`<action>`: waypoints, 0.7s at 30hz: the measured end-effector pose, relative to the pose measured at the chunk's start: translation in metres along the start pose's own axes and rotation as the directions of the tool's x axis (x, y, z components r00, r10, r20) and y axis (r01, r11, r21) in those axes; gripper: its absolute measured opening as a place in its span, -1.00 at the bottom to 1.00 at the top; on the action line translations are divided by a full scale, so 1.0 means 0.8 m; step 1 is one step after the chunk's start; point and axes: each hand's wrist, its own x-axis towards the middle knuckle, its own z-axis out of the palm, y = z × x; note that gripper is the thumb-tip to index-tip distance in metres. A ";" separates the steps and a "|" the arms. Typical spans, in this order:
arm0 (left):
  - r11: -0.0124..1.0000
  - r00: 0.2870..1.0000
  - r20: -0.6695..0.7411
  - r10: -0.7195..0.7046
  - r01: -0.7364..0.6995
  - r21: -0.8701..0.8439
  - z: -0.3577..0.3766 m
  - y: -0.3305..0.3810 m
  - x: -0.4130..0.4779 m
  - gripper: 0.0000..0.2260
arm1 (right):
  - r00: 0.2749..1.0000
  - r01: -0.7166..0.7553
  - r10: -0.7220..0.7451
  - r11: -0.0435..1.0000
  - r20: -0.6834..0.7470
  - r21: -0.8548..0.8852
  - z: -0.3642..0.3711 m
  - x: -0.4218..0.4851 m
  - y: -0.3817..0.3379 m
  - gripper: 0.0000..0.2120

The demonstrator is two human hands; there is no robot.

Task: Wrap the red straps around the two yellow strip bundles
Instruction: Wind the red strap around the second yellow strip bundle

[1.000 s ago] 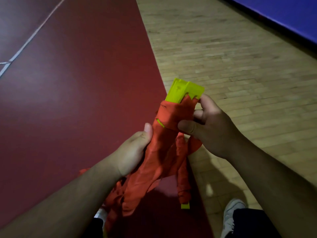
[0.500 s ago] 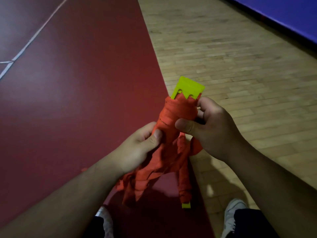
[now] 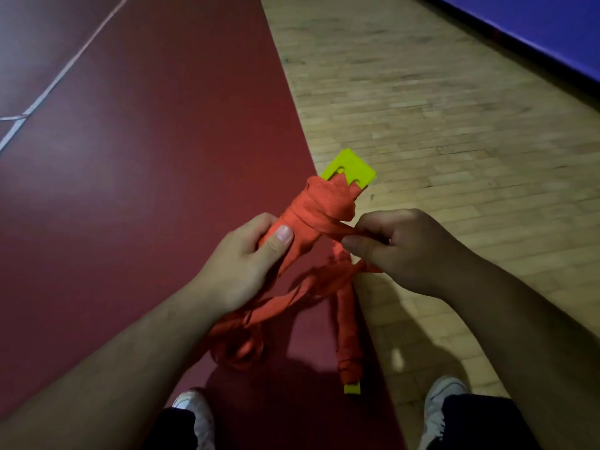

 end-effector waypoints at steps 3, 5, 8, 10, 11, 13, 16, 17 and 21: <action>0.988 0.998 -0.060 0.001 0.008 0.152 0.000 -0.001 0.002 -0.61 | 0.999 -0.012 0.003 0.976 -0.040 -0.216 0.003 0.000 -0.004 -0.65; 0.978 0.994 -0.111 -0.002 0.025 0.206 -0.003 -0.002 0.003 -0.59 | 0.999 0.024 -0.027 0.991 -0.020 -0.135 0.003 -0.003 -0.006 -0.61; 0.987 0.984 -0.177 -0.012 0.041 0.158 -0.011 -0.006 0.007 -0.62 | 1.000 0.000 -0.011 0.929 0.029 0.369 0.002 -0.007 -0.009 -0.62; 0.998 0.981 -0.194 -0.031 0.040 0.041 -0.014 -0.008 0.009 -0.65 | 0.999 -0.034 0.006 0.794 0.048 0.608 0.005 -0.007 -0.010 -0.66; 0.999 0.981 -0.191 -0.042 0.041 -0.009 -0.014 -0.009 0.010 -0.64 | 0.998 -0.037 -0.008 0.713 0.061 0.700 0.008 -0.007 -0.011 -0.68; 0.997 0.982 -0.182 -0.052 0.040 -0.071 -0.012 -0.010 0.010 -0.61 | 0.988 -0.071 -0.087 0.479 0.128 0.875 0.011 -0.006 -0.015 -0.71; 0.989 0.970 -0.235 -0.059 0.026 -0.144 -0.010 -0.012 0.012 -0.61 | 0.953 -0.235 -0.117 0.296 0.279 0.926 0.013 -0.003 -0.021 -0.65; 0.985 0.961 -0.269 -0.067 0.022 -0.169 -0.011 -0.013 0.014 -0.63 | 0.941 -0.279 -0.094 0.324 0.324 0.904 0.014 -0.003 -0.021 -0.66; 0.955 0.930 -0.359 -0.074 -0.038 -0.294 -0.018 -0.014 0.020 -0.75 | 0.878 -0.418 -0.007 0.474 0.478 0.775 0.022 -0.006 -0.027 -0.75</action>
